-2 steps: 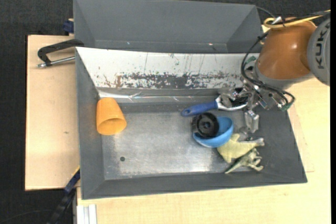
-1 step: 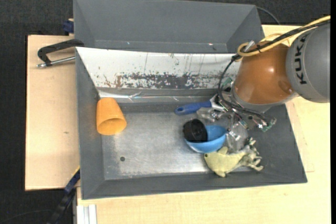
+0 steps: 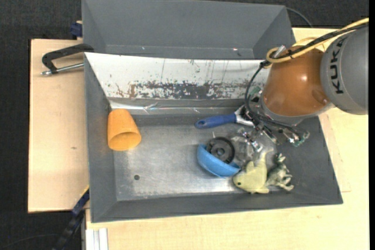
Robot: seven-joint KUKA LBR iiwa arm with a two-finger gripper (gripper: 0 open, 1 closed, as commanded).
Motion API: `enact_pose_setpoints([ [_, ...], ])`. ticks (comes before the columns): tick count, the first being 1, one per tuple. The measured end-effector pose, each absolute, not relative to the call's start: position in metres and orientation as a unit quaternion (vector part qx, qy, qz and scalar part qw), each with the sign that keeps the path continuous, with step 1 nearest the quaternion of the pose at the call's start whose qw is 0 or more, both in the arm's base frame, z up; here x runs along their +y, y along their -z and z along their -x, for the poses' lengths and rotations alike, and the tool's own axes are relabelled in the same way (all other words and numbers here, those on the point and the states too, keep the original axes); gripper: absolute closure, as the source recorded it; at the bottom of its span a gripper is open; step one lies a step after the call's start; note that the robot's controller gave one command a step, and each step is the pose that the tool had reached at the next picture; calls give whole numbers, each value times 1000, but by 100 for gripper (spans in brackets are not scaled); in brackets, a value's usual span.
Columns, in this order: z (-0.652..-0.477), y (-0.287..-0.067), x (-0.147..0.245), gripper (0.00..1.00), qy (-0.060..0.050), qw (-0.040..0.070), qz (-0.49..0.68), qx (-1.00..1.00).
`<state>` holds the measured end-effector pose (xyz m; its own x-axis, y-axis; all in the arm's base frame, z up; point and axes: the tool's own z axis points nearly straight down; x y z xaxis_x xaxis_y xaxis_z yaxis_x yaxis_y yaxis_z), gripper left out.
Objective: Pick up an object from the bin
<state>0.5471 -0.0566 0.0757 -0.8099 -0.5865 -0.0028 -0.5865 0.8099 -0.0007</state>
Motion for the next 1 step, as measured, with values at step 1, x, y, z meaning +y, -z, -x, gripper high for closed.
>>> enact_pose_setpoints([
  [1,-547,-76,-56,0,0,2,308,951],
])
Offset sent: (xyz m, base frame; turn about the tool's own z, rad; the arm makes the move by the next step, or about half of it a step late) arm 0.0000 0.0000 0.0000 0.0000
